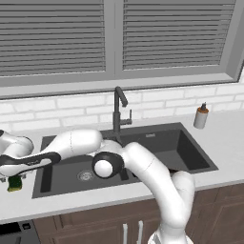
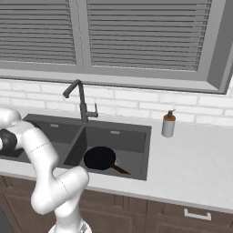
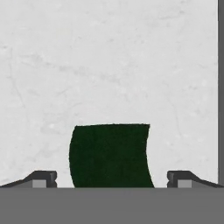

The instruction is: Pick the pan and sponge and place them into the sink. Then turn on the water.

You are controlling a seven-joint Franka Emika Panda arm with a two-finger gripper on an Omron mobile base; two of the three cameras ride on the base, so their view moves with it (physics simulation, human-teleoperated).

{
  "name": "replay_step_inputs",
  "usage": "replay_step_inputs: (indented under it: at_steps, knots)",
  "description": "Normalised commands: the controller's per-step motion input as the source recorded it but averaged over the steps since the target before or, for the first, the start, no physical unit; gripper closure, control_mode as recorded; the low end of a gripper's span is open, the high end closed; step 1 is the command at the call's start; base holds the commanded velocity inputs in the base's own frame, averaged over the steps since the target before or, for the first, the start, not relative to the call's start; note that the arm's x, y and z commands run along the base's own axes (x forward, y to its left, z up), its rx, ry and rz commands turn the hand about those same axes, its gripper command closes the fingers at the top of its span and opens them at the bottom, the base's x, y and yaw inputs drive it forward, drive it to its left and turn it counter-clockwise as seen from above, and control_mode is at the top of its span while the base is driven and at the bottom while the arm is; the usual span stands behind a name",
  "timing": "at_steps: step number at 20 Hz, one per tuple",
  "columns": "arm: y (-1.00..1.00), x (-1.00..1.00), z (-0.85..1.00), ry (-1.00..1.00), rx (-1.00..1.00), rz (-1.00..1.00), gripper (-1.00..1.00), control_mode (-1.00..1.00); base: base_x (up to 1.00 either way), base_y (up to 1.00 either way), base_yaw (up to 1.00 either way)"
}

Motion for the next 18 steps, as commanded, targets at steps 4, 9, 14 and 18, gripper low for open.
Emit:
replay_step_inputs:
  at_steps: [4, 9, 14, 18]
  knots:
    - [-0.01, -0.02, -0.21, 0.00, 0.00, 0.00, -1.00, -1.00, 0.00, 0.00, 0.00]
    - [0.00, 0.00, -0.09, 0.01, 0.00, 0.00, -1.00, -1.00, 0.00, 0.00, 0.00]
    - [0.00, 0.00, -0.17, 0.00, 0.00, 0.00, -1.00, -1.00, 0.00, 0.00, 0.00]
    - [0.00, 0.00, -0.28, 0.00, 0.00, 0.00, -1.00, -1.00, 0.00, 0.00, 0.00]
